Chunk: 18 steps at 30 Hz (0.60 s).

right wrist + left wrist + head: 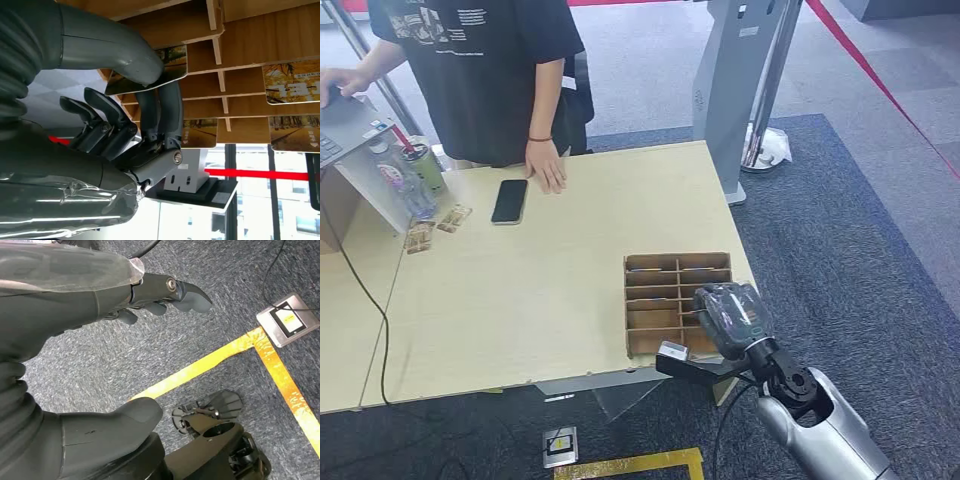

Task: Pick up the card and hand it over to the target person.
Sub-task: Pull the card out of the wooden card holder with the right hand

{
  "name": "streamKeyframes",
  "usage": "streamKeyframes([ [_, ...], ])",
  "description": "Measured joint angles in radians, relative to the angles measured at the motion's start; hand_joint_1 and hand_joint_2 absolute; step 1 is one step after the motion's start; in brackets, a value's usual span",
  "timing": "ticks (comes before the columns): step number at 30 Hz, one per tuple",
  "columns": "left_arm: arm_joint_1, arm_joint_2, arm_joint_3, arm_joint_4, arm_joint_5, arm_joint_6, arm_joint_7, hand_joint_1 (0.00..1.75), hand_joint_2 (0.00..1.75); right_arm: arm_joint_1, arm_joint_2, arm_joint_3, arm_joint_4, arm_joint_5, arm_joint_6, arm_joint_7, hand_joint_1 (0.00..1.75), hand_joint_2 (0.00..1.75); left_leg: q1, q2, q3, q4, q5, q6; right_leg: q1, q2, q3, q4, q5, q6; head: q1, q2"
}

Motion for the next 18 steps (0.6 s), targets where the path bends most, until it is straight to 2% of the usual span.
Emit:
streamKeyframes([
  [7,-0.001,-0.002,-0.003,0.001,0.000,-0.002,0.000,0.00,1.75,0.000,-0.038,-0.007,-0.086,0.005,0.009,0.000,1.75,1.75,0.000,0.000,-0.001,0.001,0.000,0.000,0.000,0.000,-0.001,0.001,0.000,0.000,0.000,0.000],
  [12,-0.002,0.002,-0.007,0.001,0.001,-0.004,-0.003,0.00,1.75,0.021,-0.104,-0.039,-0.258,-0.044,0.019,-0.049,1.75,1.75,-0.001,-0.001,-0.002,0.002,-0.001,0.000,-0.001,-0.001,-0.002,0.002,-0.001,0.000,0.000,0.000],
  [18,-0.003,0.009,-0.014,0.002,0.000,-0.010,-0.004,0.00,1.75,0.037,-0.167,-0.122,-0.477,-0.117,0.085,-0.086,1.75,1.75,-0.001,-0.003,-0.003,0.004,-0.001,0.000,-0.002,-0.003,-0.003,0.004,-0.002,0.001,0.000,0.000],
])
